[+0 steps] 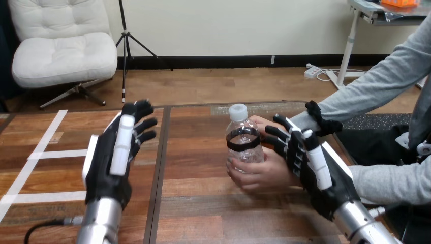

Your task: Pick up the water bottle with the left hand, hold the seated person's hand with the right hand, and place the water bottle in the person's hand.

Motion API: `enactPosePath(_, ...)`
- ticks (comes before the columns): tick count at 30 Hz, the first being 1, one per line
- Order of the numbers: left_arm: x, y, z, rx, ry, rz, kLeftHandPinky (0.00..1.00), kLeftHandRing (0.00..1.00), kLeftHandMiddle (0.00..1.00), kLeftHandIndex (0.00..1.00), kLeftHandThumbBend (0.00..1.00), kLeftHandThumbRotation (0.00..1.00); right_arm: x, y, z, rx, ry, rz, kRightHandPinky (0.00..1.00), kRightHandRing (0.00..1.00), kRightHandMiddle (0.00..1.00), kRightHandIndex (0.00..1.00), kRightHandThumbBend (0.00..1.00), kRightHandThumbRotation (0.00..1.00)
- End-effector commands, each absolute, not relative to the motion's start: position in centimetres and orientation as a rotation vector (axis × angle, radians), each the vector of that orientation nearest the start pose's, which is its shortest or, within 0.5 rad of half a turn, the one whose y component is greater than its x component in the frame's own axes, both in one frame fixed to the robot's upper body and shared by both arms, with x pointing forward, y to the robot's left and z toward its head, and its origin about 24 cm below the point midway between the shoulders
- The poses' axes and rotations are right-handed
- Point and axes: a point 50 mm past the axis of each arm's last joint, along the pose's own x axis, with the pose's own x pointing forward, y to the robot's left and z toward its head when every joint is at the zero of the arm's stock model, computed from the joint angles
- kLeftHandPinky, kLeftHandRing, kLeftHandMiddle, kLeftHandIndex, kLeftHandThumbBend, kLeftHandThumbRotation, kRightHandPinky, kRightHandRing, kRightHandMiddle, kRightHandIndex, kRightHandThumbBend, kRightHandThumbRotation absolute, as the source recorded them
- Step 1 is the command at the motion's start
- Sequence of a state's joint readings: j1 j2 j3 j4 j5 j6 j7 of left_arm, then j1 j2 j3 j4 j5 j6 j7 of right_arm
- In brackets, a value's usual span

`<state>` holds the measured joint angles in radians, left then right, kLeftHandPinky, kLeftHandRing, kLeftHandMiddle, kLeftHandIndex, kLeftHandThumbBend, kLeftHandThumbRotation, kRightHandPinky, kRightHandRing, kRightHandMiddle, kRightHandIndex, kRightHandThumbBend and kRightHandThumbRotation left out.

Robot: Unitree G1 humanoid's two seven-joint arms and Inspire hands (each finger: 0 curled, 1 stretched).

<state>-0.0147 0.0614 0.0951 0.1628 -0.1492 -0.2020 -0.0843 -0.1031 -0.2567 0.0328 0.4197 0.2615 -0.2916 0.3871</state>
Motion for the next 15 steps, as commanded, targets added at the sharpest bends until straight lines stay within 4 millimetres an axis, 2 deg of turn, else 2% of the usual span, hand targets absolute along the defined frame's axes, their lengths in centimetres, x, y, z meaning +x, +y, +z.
enactPosePath(1,25.25,18.45,7.07,-0.054,-0.252,0.006,0.80,0.81,0.81,0.76,0.65,0.90,26.82,-18.03,6.05,0.067,-0.198,0.333,0.98,0.92,0.92,0.96,1.00,1.00)
enactPosePath(15,25.18,19.10,6.19,-0.017,-0.238,0.006,0.84,0.80,0.80,0.74,0.63,0.88,25.94,-17.99,6.47,0.121,-0.207,0.325,1.00,0.97,0.95,0.97,1.00,1.00)
